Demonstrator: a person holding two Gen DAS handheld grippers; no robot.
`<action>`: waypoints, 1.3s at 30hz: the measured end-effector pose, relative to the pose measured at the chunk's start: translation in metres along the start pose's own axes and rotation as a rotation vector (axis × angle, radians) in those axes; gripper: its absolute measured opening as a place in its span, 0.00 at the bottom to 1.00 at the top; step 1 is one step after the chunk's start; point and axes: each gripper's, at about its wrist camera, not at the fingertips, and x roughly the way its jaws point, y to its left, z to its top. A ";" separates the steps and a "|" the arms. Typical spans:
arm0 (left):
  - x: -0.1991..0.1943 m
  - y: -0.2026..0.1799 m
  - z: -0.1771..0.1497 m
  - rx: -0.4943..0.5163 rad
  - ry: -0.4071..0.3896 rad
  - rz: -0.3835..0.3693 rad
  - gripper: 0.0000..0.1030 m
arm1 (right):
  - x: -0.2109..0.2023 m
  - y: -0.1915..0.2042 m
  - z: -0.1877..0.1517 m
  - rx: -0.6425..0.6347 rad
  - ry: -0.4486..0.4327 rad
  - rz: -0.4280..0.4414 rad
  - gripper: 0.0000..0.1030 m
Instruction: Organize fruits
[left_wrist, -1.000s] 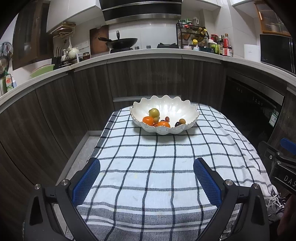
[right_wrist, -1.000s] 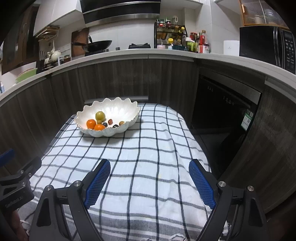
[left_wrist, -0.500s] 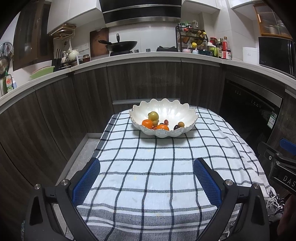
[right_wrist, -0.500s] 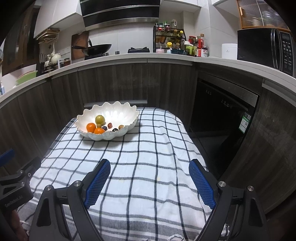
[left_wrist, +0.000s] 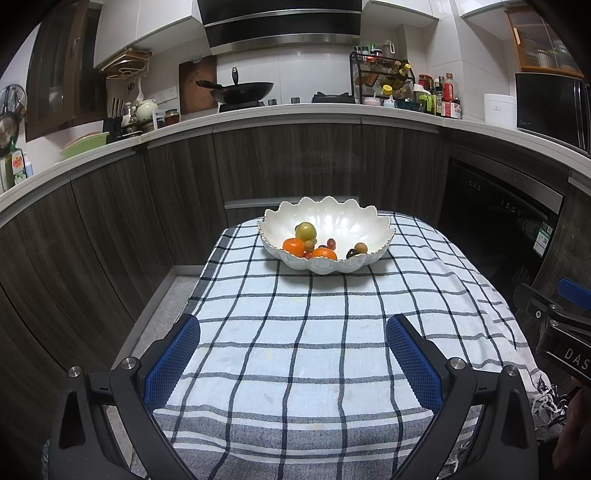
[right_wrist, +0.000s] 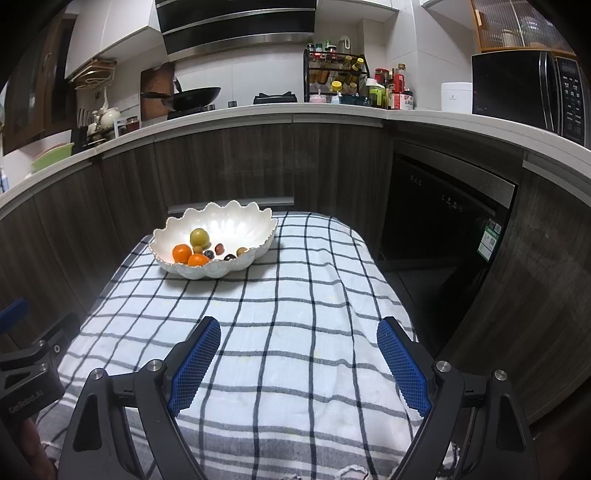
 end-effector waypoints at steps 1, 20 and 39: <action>0.000 0.000 0.000 -0.001 -0.001 0.001 1.00 | 0.000 -0.001 0.000 0.001 0.000 0.000 0.85; -0.002 -0.001 0.002 -0.002 -0.002 -0.007 1.00 | 0.001 -0.002 0.000 0.011 0.006 0.005 0.85; -0.004 -0.001 0.004 -0.002 -0.004 -0.014 1.00 | 0.001 -0.002 0.000 0.026 0.010 0.011 0.85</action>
